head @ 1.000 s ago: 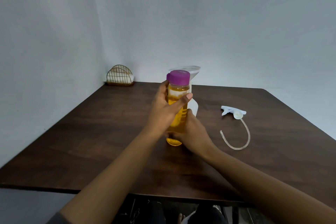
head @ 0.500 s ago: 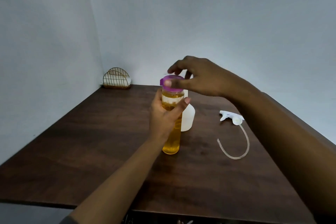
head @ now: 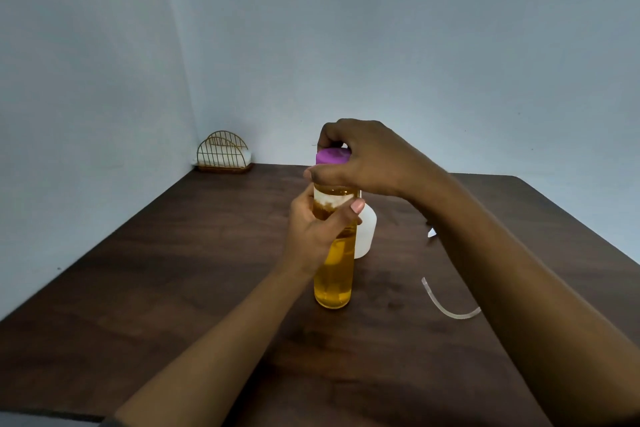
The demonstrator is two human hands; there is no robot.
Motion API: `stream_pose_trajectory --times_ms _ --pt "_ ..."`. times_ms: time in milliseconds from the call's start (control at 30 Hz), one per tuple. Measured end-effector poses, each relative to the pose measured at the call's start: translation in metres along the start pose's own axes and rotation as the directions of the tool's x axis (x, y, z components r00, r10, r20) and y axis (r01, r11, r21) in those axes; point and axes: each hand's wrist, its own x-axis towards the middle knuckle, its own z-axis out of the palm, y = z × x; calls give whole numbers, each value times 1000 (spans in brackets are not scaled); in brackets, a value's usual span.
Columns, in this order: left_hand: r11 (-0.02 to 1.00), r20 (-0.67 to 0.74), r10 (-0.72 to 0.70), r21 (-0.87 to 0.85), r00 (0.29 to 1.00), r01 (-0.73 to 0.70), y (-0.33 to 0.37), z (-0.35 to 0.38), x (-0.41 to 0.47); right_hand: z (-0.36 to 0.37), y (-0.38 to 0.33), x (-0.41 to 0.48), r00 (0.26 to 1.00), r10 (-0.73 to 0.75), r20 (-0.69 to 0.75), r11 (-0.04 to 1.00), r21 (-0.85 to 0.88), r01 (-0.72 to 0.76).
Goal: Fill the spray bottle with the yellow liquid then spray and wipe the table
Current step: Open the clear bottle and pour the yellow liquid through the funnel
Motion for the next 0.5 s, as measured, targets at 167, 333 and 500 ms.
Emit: stream_pose_trajectory --times_ms 167,333,500 --pt "995 78 3 -103 997 5 -2 0 5 6 5 0 995 -61 -83 998 12 62" --pt "995 93 3 -100 996 6 -5 -2 8 8 8 2 987 -116 -107 993 25 119" --pt "994 145 -8 -107 989 24 -5 -3 7 10 13 2 972 -222 -74 968 102 229"
